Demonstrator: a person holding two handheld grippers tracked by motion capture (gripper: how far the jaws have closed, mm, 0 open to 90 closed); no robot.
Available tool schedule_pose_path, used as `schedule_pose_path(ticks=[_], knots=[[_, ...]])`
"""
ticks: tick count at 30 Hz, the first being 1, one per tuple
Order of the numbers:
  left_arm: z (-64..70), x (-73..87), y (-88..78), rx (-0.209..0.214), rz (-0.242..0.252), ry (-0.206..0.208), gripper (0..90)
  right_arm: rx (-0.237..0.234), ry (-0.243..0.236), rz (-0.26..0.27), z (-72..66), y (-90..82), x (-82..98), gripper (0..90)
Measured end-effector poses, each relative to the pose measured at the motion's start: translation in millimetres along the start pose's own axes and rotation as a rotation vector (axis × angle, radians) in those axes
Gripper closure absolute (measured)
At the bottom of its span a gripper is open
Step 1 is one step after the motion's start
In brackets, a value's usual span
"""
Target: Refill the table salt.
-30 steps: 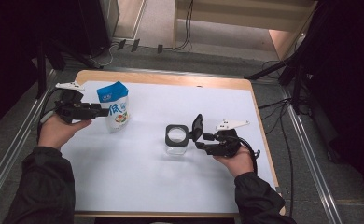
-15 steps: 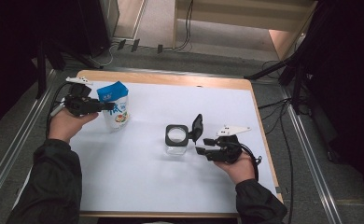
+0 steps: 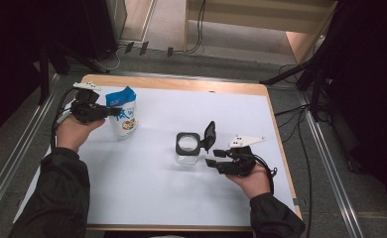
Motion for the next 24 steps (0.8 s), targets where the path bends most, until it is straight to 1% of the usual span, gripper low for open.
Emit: schedule_pose_path(ticks=[2, 3, 5, 6, 7, 8, 9, 10, 11, 13, 14, 15, 19, 20, 22, 23, 24], knots=[[-0.1, -0.4, -1.2, 0.002, -0.003, -0.005, 90.0, -0.005, -0.002, 0.004, -1.2, -0.5, -0.4, 51.4], [-0.1, -0.7, -3.1, 0.012, -0.001, -0.021, 90.0, -0.008, 0.0, 0.003, -2.5, -1.2, -0.6, 51.5], [0.4, -1.2, -4.8, 0.007, 0.001, -0.028, 90.0, -0.01, -0.001, 0.003, -3.2, -1.8, -0.7, 51.6], [1.6, -1.5, -7.0, 0.015, -0.003, -0.033, 90.0, -0.011, -0.004, 0.006, -3.9, -2.1, -1.0, 51.7], [2.9, -2.3, -9.0, 0.016, 0.004, -0.038, 90.0, -0.021, -0.008, 0.009, -6.3, -2.5, -1.7, 53.8], [5.1, -4.0, -12.5, 0.022, 0.019, -0.045, 90.0, -0.028, -0.01, 0.01, -7.8, -2.5, -2.0, 53.8], [5.1, -4.0, -12.5, 0.022, 0.019, -0.045, 90.0, -0.031, -0.011, 0.009, -9.3, -2.5, -2.3, 54.1], [6.6, -5.6, -15.1, 0.031, 0.023, -0.05, 90.0, -0.036, -0.019, 0.011, -11.6, -2.1, -2.8, 54.1], [8.4, -7.0, -16.8, 0.034, 0.029, -0.049, 90.0, -0.036, -0.019, 0.011, -11.6, -2.1, -2.8, 54.1], [12.2, -9.4, -20.3, 0.039, 0.033, -0.038, 90.0, -0.045, -0.027, 0.004, -16.0, -1.4, -3.2, 54.2], [14.5, -10.5, -21.6, 0.039, 0.032, -0.032, 90.0, -0.052, -0.035, -0.002, -20.6, -0.9, -3.6, 54.5], [16.8, -11.7, -22.8, 0.041, 0.032, -0.026, 90.0, -0.052, -0.035, -0.002, -20.6, -0.9, -3.6, 54.5], [26.4, -15.6, -26.0, 0.066, 0.023, -0.02, 90.0, -0.084, -0.049, 0.004, -32.9, 0.1, -3.8, 55.0], [29.6, -16.7, -26.9, 0.079, 0.019, -0.013, 90.0, -0.093, -0.055, 0.006, -36.5, 1.0, -4.2, 55.0], [34.2, -17.8, -27.7, 0.085, 0.018, -0.005, 90.0, -0.113, -0.079, 0.005, -46.5, 4.7, -6.1, 54.7], [37.1, -18.4, -28.4, 0.089, 0.014, -0.004, 90.0, -0.113, -0.079, 0.005, -46.5, 4.7, -6.1, 54.7], [39.9, -18.8, -28.4, 0.096, 0.019, -0.003, 90.0, -0.116, -0.104, -0.002, -52.6, 7.9, -7.3, 54.5]])
Point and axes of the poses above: each handheld gripper's, and its own axes: y roughly forward along the jaws, x roughly out of its underside, z roughly to its right, the point moved 3 cm from there along y, roughly forward along the jaws
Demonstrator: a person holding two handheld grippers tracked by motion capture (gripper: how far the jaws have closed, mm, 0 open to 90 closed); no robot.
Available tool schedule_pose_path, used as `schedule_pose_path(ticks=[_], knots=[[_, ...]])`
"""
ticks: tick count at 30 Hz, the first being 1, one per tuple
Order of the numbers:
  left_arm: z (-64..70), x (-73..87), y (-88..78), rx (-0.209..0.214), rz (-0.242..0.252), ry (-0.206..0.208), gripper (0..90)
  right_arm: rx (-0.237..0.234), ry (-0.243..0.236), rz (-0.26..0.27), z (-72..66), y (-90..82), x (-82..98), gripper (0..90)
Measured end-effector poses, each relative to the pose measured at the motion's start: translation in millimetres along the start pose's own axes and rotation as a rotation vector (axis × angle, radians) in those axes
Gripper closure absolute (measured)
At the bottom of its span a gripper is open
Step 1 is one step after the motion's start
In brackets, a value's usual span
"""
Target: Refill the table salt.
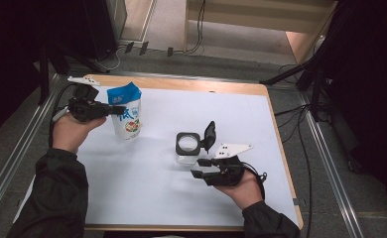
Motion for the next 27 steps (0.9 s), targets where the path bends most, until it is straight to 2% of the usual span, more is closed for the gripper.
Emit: schedule_pose_path(ticks=[2, 8, 11, 14, 20, 25, 27], knots=[[5.1, -0.9, -0.8, 0.009, -0.01, 0.002, 90.0, -0.009, -0.015, -0.001, -3.6, 4.3, -2.5, 54.5], [21.4, -1.6, -2.4, 0.032, -0.022, 0.021, 90.0, -0.031, -0.004, 0.005, -7.6, 17.0, -11.3, 54.5], [28.5, -0.8, -2.8, 0.061, -0.024, 0.018, 90.0, -0.04, 0.009, 0.01, -8.8, 23.6, -15.3, 53.5], [35.1, 1.0, -3.9, 0.082, -0.026, 0.021, 90.0, -0.046, 0.002, 0.017, -11.7, 30.0, -20.2, 53.5], [47.4, 2.3, -7.1, 0.065, -0.036, 0.049, 90.0, -0.072, -0.005, 0.016, -18.3, 48.9, -30.0, 53.5], [54.7, 3.6, -12.9, 0.074, -0.031, 0.051, 90.0, -0.087, 0.002, 0.001, -21.0, 62.3, -37.1, 53.3], [57.8, 3.9, -15.7, 0.079, -0.032, 0.053, 90.0, -0.095, -0.009, 0.0, -23.1, 66.0, -41.0, 53.3]])
Point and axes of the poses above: each handheld gripper's, and its own axes: y roughly forward along the jaws, x roughly out of its underside, z roughly to its right, the point moved 3 cm from there along y, roughly forward along the jaws
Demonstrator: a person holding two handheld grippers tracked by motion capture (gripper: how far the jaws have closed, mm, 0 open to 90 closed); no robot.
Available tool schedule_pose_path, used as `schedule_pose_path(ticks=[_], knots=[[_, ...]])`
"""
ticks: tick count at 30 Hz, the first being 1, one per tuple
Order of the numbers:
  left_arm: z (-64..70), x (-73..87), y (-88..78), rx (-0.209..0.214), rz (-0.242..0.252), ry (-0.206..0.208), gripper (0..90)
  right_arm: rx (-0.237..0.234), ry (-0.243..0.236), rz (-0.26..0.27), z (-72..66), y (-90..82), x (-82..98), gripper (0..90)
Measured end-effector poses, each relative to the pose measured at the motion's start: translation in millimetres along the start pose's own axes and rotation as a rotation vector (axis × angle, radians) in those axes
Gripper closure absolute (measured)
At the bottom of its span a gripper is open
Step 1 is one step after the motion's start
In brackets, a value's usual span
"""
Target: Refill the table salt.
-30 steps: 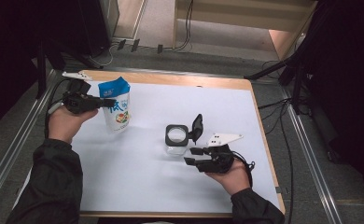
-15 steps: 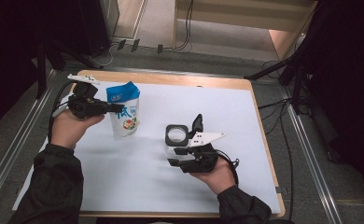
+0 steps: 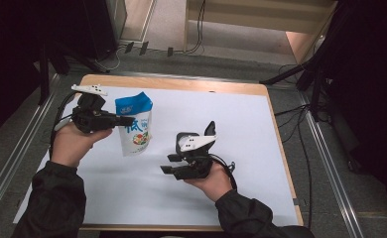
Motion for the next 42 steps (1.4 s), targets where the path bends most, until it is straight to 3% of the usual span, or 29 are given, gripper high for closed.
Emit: schedule_pose_path(ticks=[8, 11, 21, 33, 36, 38, 42], knots=[[13.1, 0.3, -8.1, 0.014, 0.003, 0.008, 90.0, -0.011, -0.01, -0.025, -3.2, 24.9, -6.9, 52.2], [18.1, 0.2, -10.0, 0.017, 0.001, 0.014, 90.0, -0.011, -0.035, -0.028, -8.9, 34.5, -8.2, 51.9], [38.8, -0.2, -10.7, 0.065, -0.026, 0.048, 90.0, 0.036, -0.028, -0.034, -8.4, 56.0, -4.7, 50.2], [57.8, -0.6, -8.5, 0.124, -0.049, 0.056, 90.0, 0.073, -0.025, 0.0, -5.4, 59.4, -4.7, 50.4], [56.1, 0.5, -7.1, 0.13, -0.05, 0.041, 90.0, 0.08, -0.036, 0.005, -5.9, 59.5, -4.4, 51.5], [53.6, 1.9, -4.1, 0.113, -0.057, 0.033, 90.0, 0.082, -0.042, 0.017, -7.3, 58.8, -5.2, 53.3], [49.4, 2.9, -0.6, 0.114, -0.056, 0.02, 90.0, 0.092, -0.084, 0.008, -10.5, 59.1, -4.2, 55.5]])
Point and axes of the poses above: each handheld gripper's, and its own axes: y roughly forward along the jaws, x roughly out of its underside, z roughly to its right, the point moved 3 cm from there along y, roughly forward along the jaws
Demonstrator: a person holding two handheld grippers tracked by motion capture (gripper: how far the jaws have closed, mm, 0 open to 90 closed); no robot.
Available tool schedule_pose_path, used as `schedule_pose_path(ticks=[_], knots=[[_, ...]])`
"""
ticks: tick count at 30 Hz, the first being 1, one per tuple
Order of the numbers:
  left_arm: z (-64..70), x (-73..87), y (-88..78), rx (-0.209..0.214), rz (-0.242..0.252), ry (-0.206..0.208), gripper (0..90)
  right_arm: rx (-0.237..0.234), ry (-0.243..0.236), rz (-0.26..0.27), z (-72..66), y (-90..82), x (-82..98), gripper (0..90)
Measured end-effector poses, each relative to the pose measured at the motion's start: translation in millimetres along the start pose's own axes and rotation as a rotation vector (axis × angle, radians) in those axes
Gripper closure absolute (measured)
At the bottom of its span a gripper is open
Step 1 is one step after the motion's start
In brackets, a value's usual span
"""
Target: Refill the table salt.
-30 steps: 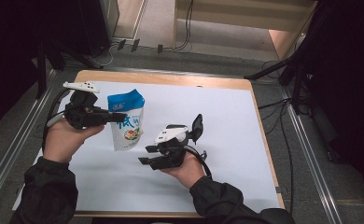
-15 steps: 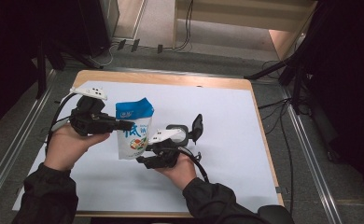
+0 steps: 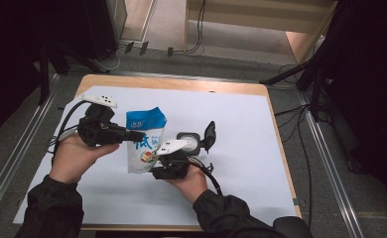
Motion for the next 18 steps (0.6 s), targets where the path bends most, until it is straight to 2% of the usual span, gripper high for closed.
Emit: schedule_pose_path(ticks=[6, 14, 15, 17, 18], knots=[[0.5, -1.8, 3.2, -0.005, -0.004, 0.014, 90.0, -0.022, 0.014, 0.006, -0.7, -0.9, 3.4, 53.9], [-2.4, -6.0, 10.5, 0.014, -0.008, 0.019, 90.0, -0.005, -0.039, 0.027, -10.5, -3.6, 6.0, 46.9], [-3.0, -6.3, 11.9, 0.017, -0.01, 0.022, 90.0, -0.002, -0.043, 0.026, -11.2, -3.8, 7.0, 43.6], [-4.2, -7.1, 14.9, 0.021, -0.018, 0.024, 90.0, -0.001, -0.043, 0.025, -11.4, -3.9, 7.6, 42.0], [-4.4, -7.4, 16.1, 0.023, -0.018, 0.024, 90.0, 0.007, -0.038, 0.024, -11.4, -4.0, 8.6, 38.4]])
Point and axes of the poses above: each handheld gripper's, and its own axes: y roughly forward along the jaws, x roughly out of its underside, z roughly to its right, the point moved 3 cm from there along y, roughly forward along the jaws
